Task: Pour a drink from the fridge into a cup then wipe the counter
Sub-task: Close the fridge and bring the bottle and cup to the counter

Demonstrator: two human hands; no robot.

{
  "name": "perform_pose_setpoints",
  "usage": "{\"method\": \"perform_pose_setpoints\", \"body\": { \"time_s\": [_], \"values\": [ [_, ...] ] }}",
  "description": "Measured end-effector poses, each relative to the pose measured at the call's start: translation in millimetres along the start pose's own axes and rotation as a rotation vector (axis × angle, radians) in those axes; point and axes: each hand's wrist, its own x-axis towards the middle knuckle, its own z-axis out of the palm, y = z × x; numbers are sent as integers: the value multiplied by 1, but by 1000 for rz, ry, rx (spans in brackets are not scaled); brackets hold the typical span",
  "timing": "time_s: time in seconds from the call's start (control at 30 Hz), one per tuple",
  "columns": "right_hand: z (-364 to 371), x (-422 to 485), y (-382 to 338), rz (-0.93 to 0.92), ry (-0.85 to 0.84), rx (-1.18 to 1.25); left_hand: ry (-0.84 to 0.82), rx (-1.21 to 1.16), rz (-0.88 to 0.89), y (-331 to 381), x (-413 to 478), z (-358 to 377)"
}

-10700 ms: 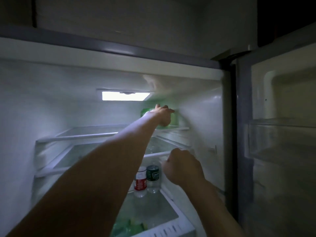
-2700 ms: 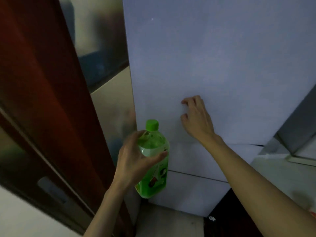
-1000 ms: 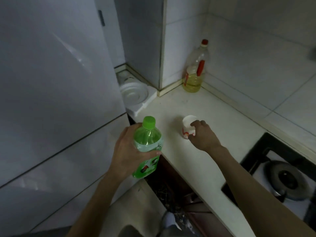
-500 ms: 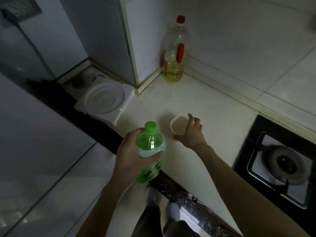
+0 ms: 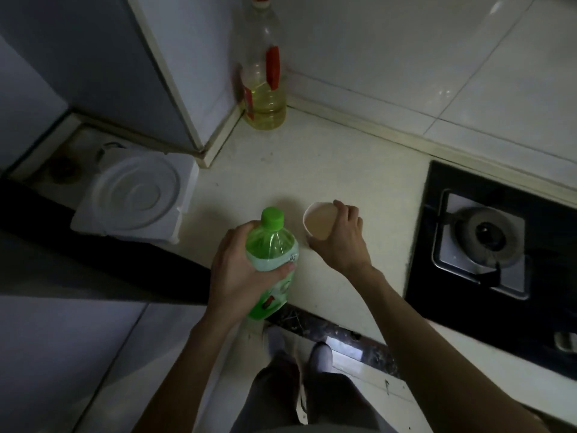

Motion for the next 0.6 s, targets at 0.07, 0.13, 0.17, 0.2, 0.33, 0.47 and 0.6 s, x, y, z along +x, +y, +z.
{"method": "perform_pose_setpoints", "body": {
  "time_s": [0.07,0.13,0.17,0.2,0.33,0.47,0.6],
  "values": [
    [-12,-11,8,29,44,30,-33,8,25,6,1,8],
    [-27,-25,17,53,94,53,-67,27,73,15,-1,18],
    [-35,-32,23,65,119,65,-85,33,97,20,-2,23],
    [-43,-40,30,81,141,79,-104,35,118,26,-4,29],
    [-74,-80,65,158,208,133,-183,54,220,52,-21,59],
    [-103,-130,115,247,286,177,-254,73,317,80,-56,100],
    [-136,-196,182,319,364,202,-300,81,396,108,-114,151]
  ]
}}
